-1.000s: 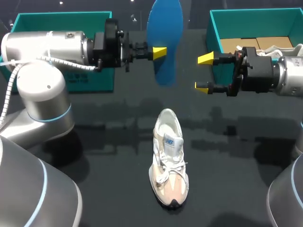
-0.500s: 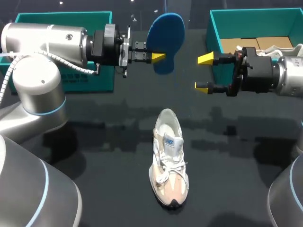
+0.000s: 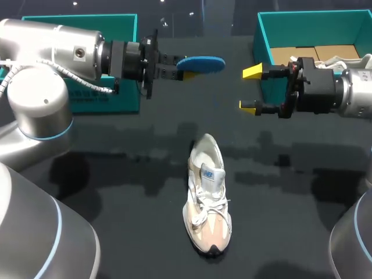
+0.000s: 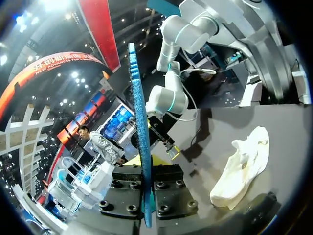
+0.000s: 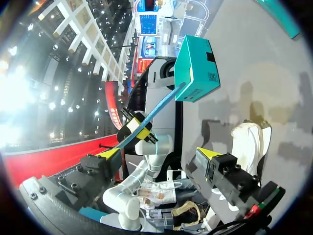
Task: Take the shoe out of the shoebox, open the shoe tongue, remove and reinsert the insole, then place the shoe into the shoebox
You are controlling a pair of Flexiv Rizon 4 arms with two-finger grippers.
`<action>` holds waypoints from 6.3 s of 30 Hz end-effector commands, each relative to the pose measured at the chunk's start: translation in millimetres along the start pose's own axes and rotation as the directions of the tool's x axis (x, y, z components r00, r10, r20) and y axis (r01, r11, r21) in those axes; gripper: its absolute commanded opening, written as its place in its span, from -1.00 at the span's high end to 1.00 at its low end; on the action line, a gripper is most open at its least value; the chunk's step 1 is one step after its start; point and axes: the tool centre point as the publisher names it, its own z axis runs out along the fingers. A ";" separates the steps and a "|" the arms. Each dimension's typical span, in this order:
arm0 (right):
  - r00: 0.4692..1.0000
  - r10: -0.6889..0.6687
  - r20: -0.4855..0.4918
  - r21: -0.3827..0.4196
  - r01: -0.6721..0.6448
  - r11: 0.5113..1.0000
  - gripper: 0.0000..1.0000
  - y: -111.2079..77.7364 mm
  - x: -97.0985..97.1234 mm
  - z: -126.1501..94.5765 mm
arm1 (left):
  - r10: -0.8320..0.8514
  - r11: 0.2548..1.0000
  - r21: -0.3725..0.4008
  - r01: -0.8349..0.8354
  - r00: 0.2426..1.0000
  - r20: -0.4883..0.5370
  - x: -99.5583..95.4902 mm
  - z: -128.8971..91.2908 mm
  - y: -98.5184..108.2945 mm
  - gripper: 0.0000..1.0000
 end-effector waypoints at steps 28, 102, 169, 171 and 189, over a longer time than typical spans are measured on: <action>0.999 0.040 0.028 0.042 -0.041 0.998 -1.00 -9.5 -3.1 13.7 | 0.544 0.836 -0.117 -0.536 0.838 0.043 10.2 -2.5 14.6 1.00; 0.997 -0.079 -0.025 0.088 0.080 0.993 1.00 -25.8 -25.2 57.1 | 0.576 0.812 -0.104 -0.575 0.817 -0.019 41.7 -28.2 22.9 -1.00; 0.894 -0.448 -0.014 -0.088 0.445 0.891 1.00 4.1 -39.1 28.3 | -0.623 0.669 -0.607 0.429 0.769 -0.142 98.6 -76.1 44.7 -1.00; 0.894 -0.448 -0.014 -0.088 0.445 0.891 1.00 4.1 -39.1 28.3 | -0.623 0.669 -0.607 0.429 0.769 -0.142 98.6 -76.1 44.7 -1.00; 0.762 -0.645 -0.064 -0.128 0.635 0.762 1.00 13.1 -48.4 34.9 | -0.702 0.596 -0.639 0.486 0.702 -0.121 141.8 -58.1 59.7 -1.00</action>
